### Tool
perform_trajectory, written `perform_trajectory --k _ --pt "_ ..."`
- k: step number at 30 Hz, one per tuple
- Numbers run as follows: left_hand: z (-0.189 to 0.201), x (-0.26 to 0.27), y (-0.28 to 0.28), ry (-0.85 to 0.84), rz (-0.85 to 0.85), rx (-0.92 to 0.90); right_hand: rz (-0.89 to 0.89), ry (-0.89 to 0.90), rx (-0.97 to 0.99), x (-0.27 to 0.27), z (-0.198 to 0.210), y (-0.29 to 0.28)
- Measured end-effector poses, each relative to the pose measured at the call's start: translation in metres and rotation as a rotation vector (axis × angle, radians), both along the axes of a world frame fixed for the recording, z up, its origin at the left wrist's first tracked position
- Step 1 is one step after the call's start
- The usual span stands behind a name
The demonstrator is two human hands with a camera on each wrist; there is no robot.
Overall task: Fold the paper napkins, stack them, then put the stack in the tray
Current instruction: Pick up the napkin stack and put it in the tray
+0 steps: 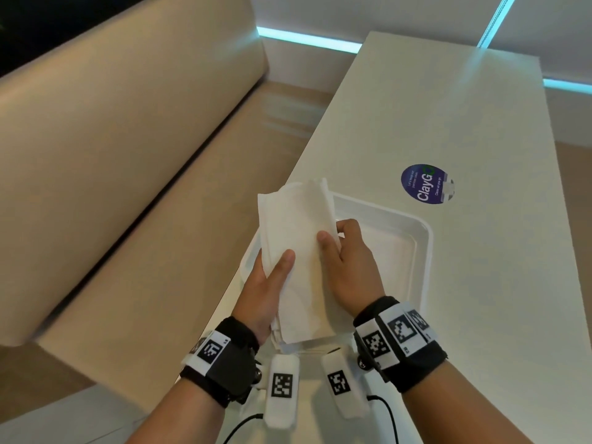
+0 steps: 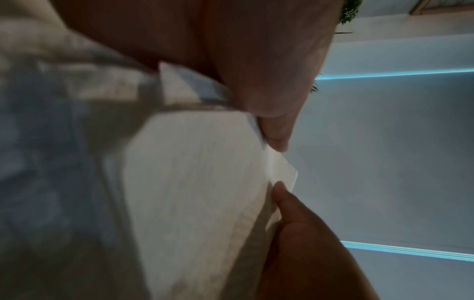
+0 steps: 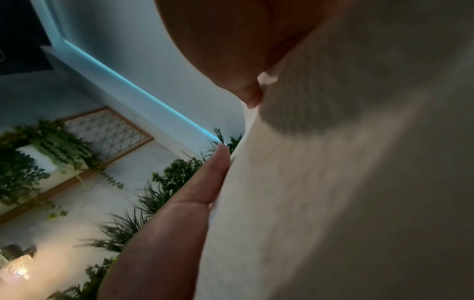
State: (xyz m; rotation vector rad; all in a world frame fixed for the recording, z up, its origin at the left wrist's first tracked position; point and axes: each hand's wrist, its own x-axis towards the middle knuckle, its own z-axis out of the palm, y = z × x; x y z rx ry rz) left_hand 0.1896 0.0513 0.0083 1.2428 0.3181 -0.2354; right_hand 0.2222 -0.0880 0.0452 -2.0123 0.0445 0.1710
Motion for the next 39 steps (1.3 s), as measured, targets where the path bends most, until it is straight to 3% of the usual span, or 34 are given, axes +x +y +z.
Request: perform_trajectory --k 10,21,33,39 --pt "-0.001 -0.004 0.004 0.06 0.023 -0.048 -0.051 0.012 0.11 -0.004 -0.001 0.005" --pt "-0.003 -0.014 0.012 0.067 -0.002 -0.002 0.019 0.103 0.175 0.002 0.0 -0.002" --pt "-0.003 -0.035 0.025 0.087 -0.13 0.091 0.065 0.184 0.157 0.004 0.001 -0.02" --pt "0.0 -0.035 0.02 0.071 0.03 0.029 0.12 0.307 0.247 -0.014 0.011 -0.021"
